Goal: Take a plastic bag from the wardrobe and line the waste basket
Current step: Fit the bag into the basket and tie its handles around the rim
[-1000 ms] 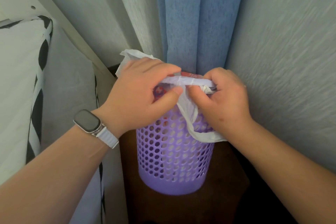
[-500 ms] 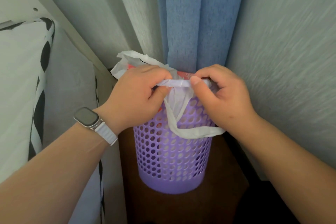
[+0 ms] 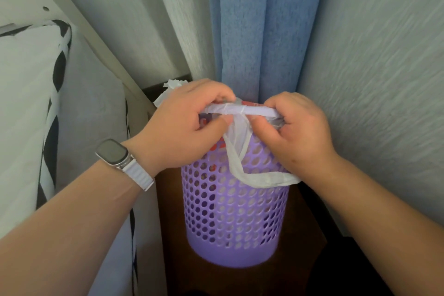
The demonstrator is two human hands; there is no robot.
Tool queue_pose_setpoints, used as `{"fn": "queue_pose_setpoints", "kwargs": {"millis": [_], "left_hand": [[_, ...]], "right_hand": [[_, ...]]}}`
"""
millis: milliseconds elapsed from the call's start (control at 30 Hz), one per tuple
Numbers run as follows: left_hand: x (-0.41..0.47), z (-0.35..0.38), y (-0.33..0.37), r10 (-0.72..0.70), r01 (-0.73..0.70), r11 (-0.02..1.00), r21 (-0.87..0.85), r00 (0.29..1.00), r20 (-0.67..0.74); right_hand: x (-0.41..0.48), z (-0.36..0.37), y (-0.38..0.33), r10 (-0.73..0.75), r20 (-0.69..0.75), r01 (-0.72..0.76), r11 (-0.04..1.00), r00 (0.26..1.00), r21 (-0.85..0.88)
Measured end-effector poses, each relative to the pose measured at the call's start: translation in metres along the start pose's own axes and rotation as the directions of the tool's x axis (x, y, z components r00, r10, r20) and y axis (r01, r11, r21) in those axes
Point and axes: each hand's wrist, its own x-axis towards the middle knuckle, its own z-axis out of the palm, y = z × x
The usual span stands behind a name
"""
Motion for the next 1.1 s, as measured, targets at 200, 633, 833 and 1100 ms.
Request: {"fn": "queue_pose_setpoints", "kwargs": {"millis": [200,633,833,1100], "left_hand": [[0.002,0.005,0.004,0.106,-0.113,0.968,0.224,0.993,0.045],[0.001,-0.007,-0.008,-0.146,0.140,0.985,-0.106,0.988,-0.054],[-0.001,-0.008,-0.008,-0.165,0.165,0.981,-0.099,0.986,0.006],[0.002,-0.005,0.005,0.007,-0.008,0.998,0.054,1.000,0.028]], "right_hand": [[-0.004,0.004,-0.009,0.113,0.034,-0.115,0.989,0.993,0.089],[0.015,-0.012,0.004,0.052,0.041,-0.058,0.986,0.998,0.155],[0.010,-0.008,0.002,0.061,-0.002,-0.060,0.988,0.998,0.142],[0.008,-0.002,-0.004,-0.010,0.037,0.006,0.995,0.999,0.102]]}}
